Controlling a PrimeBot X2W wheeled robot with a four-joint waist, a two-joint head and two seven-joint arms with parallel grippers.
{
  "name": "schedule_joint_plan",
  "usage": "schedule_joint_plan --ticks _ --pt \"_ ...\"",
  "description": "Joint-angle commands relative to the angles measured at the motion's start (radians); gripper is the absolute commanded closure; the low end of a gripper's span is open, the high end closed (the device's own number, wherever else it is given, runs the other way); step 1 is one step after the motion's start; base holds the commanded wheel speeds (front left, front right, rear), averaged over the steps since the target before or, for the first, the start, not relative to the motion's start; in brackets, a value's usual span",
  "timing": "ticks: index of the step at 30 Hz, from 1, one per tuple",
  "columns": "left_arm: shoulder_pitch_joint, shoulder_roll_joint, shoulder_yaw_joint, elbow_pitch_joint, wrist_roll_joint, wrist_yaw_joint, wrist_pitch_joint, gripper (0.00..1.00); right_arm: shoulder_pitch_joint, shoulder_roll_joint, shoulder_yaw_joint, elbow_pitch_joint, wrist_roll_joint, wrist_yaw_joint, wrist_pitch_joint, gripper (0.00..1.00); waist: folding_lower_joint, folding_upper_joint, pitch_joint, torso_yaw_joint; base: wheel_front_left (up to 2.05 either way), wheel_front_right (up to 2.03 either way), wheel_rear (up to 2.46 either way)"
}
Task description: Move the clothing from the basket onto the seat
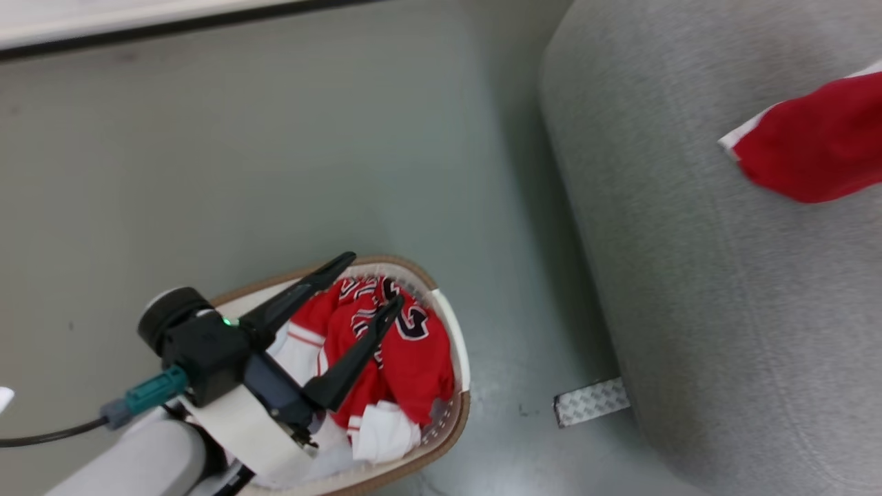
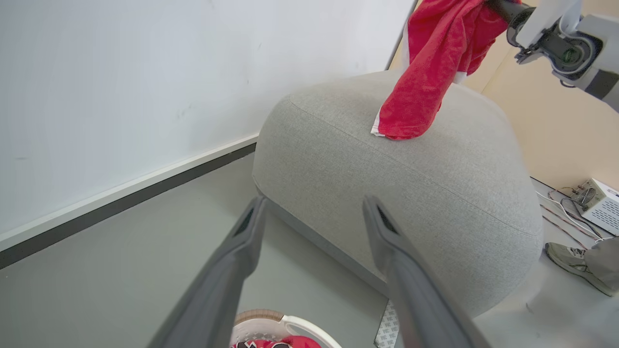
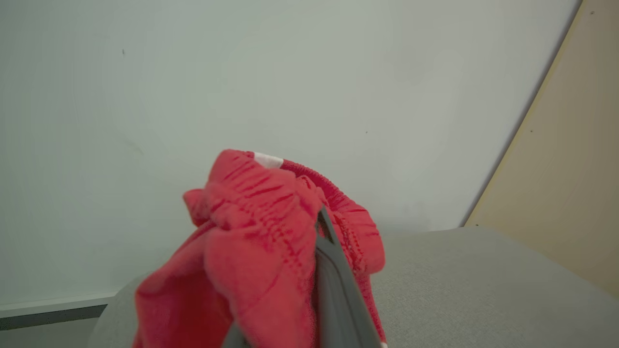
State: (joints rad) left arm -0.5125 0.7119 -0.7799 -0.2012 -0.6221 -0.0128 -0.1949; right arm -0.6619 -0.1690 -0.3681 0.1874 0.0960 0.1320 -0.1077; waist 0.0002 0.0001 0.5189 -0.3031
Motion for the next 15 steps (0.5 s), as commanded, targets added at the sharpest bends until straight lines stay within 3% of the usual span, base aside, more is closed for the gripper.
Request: schedule_joint_plan --ticks 1,10,15 --pt "-0.012 0.022 0.012 -0.011 0.009 -0.007 -0.005 0.0 -0.038 -0.02 -0.04 0.013 -0.017 -0.003 0.012 1.0 -0.0002 -0.0001 0.08 0.056 0.0 0.0 0.0" --pt "-0.024 0.071 0.048 -0.034 0.005 -0.015 -0.024 0.0 -0.119 -0.069 -0.169 0.073 -0.102 -0.003 0.111 1.0 -0.0002 -0.0001 0.167 0.092 0.0 0.0 0.0" --pt "-0.022 0.075 0.056 -0.024 0.001 -0.02 -0.036 0.0 -0.109 -0.075 -0.176 0.157 -0.187 -0.003 0.287 1.0 -0.0002 -0.0001 0.179 0.101 0.0 0.0 0.0"
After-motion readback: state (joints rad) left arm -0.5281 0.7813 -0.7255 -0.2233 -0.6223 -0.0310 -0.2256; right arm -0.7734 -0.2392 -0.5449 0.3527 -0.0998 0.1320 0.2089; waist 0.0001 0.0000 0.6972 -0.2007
